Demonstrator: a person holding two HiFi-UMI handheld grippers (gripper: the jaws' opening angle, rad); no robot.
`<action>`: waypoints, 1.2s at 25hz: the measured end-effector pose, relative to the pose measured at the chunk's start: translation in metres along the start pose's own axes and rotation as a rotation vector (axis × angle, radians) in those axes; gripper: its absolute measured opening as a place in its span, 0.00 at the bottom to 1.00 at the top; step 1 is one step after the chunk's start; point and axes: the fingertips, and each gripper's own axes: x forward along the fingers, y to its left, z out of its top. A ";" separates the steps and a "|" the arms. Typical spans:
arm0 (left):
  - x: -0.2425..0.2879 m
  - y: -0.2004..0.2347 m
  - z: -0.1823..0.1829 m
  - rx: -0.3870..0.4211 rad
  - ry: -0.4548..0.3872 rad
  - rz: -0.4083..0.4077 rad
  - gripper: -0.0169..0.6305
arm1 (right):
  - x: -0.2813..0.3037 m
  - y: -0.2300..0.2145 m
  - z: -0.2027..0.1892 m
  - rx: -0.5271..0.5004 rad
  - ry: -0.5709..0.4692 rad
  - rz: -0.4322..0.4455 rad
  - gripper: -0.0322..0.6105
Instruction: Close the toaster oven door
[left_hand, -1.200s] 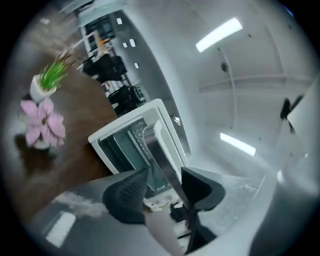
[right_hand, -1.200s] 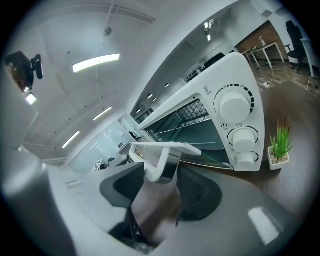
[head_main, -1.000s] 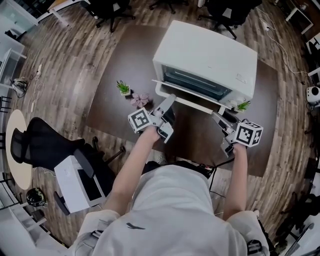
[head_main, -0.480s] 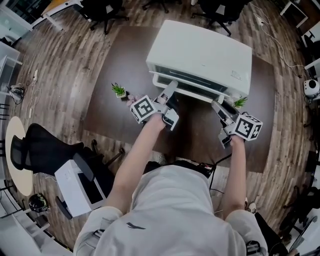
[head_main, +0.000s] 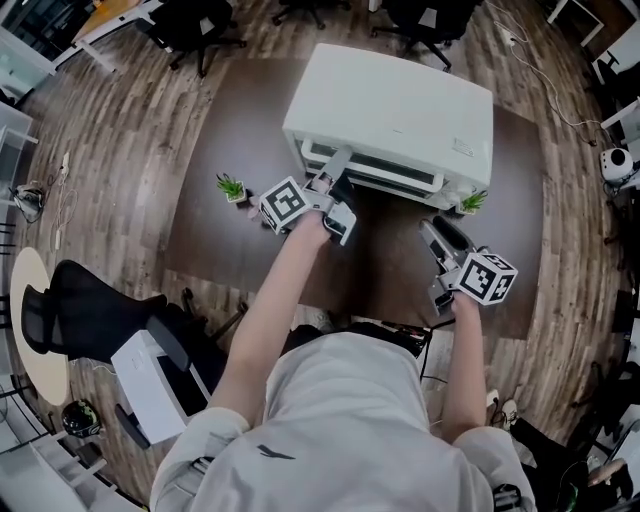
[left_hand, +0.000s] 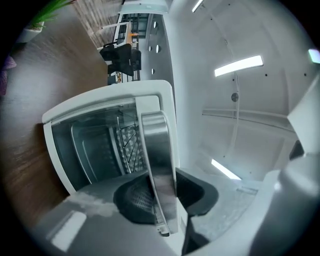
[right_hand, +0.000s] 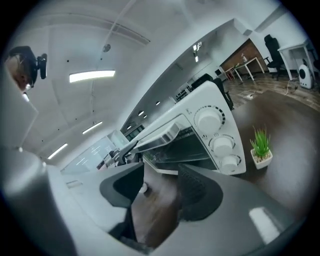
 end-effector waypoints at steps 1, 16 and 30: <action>0.000 0.000 0.000 0.008 0.003 -0.002 0.19 | -0.003 -0.002 -0.009 0.015 0.014 0.000 0.39; -0.180 -0.019 0.018 0.440 -0.125 0.060 0.49 | -0.037 0.037 -0.053 -0.242 -0.094 -0.085 0.29; -0.279 -0.068 -0.028 1.334 0.152 0.212 0.04 | -0.089 0.122 -0.060 -0.643 -0.356 -0.342 0.05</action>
